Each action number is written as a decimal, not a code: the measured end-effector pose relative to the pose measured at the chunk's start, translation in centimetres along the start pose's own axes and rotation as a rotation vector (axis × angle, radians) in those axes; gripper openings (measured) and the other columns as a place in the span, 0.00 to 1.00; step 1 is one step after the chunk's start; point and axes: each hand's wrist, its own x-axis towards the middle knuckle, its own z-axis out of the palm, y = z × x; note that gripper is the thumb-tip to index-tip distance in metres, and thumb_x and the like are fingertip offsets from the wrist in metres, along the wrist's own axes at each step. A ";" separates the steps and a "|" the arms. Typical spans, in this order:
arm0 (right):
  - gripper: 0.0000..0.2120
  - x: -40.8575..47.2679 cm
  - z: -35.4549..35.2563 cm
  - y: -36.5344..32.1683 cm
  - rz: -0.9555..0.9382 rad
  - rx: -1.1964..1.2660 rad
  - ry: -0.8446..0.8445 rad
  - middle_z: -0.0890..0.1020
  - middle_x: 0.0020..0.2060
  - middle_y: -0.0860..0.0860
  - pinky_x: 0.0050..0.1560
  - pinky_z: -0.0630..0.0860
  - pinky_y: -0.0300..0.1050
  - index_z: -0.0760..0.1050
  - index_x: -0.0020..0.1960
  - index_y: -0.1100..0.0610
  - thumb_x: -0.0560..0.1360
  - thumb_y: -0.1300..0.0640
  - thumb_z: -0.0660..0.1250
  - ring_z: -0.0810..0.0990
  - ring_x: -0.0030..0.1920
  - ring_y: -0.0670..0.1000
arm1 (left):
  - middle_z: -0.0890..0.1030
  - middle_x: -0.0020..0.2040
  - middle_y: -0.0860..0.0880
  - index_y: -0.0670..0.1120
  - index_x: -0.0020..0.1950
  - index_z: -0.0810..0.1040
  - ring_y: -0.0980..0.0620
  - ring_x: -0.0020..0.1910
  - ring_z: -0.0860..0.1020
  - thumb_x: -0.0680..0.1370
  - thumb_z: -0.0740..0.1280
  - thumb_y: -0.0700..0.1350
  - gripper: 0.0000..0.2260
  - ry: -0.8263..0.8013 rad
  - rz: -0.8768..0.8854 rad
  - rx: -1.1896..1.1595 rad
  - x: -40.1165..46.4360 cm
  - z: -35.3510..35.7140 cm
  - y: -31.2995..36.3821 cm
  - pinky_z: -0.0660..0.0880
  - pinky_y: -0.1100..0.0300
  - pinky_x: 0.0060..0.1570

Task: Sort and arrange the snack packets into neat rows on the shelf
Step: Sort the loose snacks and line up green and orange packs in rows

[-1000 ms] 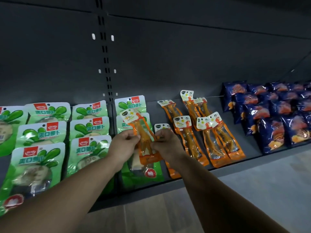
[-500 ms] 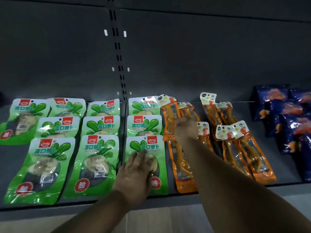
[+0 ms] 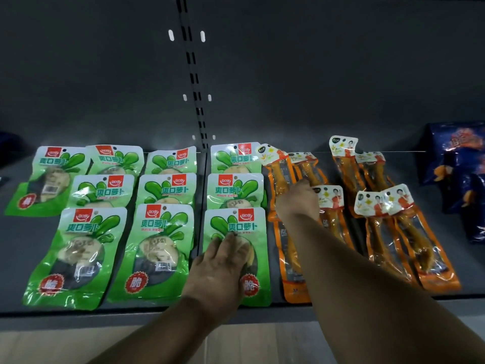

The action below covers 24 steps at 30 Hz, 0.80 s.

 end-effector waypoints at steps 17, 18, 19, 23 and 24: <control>0.16 -0.2 1.4 0.4 -0.098 -0.164 0.051 0.73 0.61 0.60 0.54 0.73 0.50 0.64 0.66 0.60 0.79 0.59 0.59 0.74 0.60 0.58 | 0.40 0.78 0.50 0.55 0.78 0.42 0.46 0.77 0.46 0.81 0.55 0.53 0.29 0.000 0.011 -0.027 0.5 -0.2 0.0 0.55 0.50 0.72; 0.17 -0.2 1.3 0.2 -0.100 -0.208 0.049 0.72 0.63 0.60 0.57 0.72 0.52 0.64 0.67 0.59 0.79 0.58 0.59 0.73 0.61 0.58 | 0.40 0.78 0.50 0.55 0.78 0.42 0.45 0.77 0.46 0.82 0.55 0.53 0.29 -0.004 0.012 -0.025 0.5 -0.3 0.0 0.56 0.50 0.72; 0.18 -0.1 1.3 0.1 -0.101 -0.246 0.048 0.71 0.64 0.60 0.60 0.72 0.53 0.63 0.68 0.59 0.79 0.57 0.59 0.71 0.63 0.59 | 0.40 0.78 0.50 0.55 0.78 0.42 0.45 0.77 0.45 0.82 0.54 0.53 0.29 -0.004 0.012 -0.026 0.5 -0.3 0.0 0.56 0.50 0.72; 0.19 -0.1 1.3 -0.1 -0.103 -0.318 0.040 0.68 0.65 0.60 0.61 0.71 0.53 0.63 0.69 0.59 0.80 0.56 0.58 0.70 0.64 0.59 | 0.40 0.78 0.50 0.55 0.78 0.42 0.45 0.77 0.45 0.82 0.55 0.51 0.29 -0.008 0.014 -0.029 0.7 -0.2 -0.1 0.56 0.50 0.72; 0.18 -0.2 1.3 -0.1 -0.110 -0.330 0.042 0.68 0.65 0.60 0.60 0.71 0.53 0.63 0.68 0.59 0.80 0.56 0.57 0.70 0.63 0.59 | 0.40 0.78 0.50 0.55 0.78 0.42 0.45 0.77 0.45 0.81 0.55 0.51 0.29 -0.011 0.013 -0.029 0.7 -0.1 -0.1 0.56 0.50 0.72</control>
